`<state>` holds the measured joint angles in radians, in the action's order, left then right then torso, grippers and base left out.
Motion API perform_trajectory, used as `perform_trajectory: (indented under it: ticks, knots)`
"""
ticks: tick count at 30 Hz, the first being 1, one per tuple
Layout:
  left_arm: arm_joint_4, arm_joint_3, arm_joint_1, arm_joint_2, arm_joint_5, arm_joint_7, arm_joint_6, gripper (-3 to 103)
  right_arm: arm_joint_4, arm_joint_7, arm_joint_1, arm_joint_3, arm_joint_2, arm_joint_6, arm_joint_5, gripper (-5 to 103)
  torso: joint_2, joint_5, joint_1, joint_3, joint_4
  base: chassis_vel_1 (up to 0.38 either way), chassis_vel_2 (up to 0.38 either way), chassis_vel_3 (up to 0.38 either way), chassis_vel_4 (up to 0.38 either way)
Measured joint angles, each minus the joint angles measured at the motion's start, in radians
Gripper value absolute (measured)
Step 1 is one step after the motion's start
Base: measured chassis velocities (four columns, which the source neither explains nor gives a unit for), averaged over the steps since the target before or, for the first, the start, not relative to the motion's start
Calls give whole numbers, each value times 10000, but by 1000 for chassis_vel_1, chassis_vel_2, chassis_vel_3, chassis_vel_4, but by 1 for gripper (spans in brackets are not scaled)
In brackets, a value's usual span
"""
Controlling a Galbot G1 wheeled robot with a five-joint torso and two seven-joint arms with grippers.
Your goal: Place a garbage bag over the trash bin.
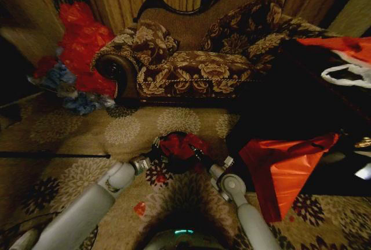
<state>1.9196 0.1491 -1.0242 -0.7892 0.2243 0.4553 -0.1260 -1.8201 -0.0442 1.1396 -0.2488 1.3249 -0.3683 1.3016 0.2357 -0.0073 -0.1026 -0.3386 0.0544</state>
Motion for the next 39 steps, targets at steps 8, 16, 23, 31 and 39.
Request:
perform_trajectory:
  ticks: [8, 16, 23, 31, 39]
  knots:
    - [-544, -310, 199, -1008, 472, -536, -25, 100, -20, 21, 34, 62, -123, 60, -8, 0, 0, 0, 0, 0, 1, 0, 0, 0, 0]
    - [-880, -575, 243, -1164, 448, -846, -215, 100, 45, 128, 85, 24, -216, 55, 38, 0, 0, 0, 0, 0, 0, 0, 0, 0, 0]
    - [-1146, -608, 441, -1376, 329, -1314, -194, 100, 207, 148, -22, 93, -271, 221, 31, 0, 0, 0, -1, 0, 0, 0, 0, 0, 0]
    - [-1661, -893, 527, -1913, -392, -2312, 89, 70, 258, 258, 46, 55, -441, 243, 40, 0, 0, 1, 0, 0, 0, 0, 0, 0, 0]
    - [-2120, -1058, 878, -2356, -441, -2594, 81, 43, 308, 318, 62, -118, -588, 242, 159, 0, 0, 0, 0, 0, 1, 0, 0, 0, 0]
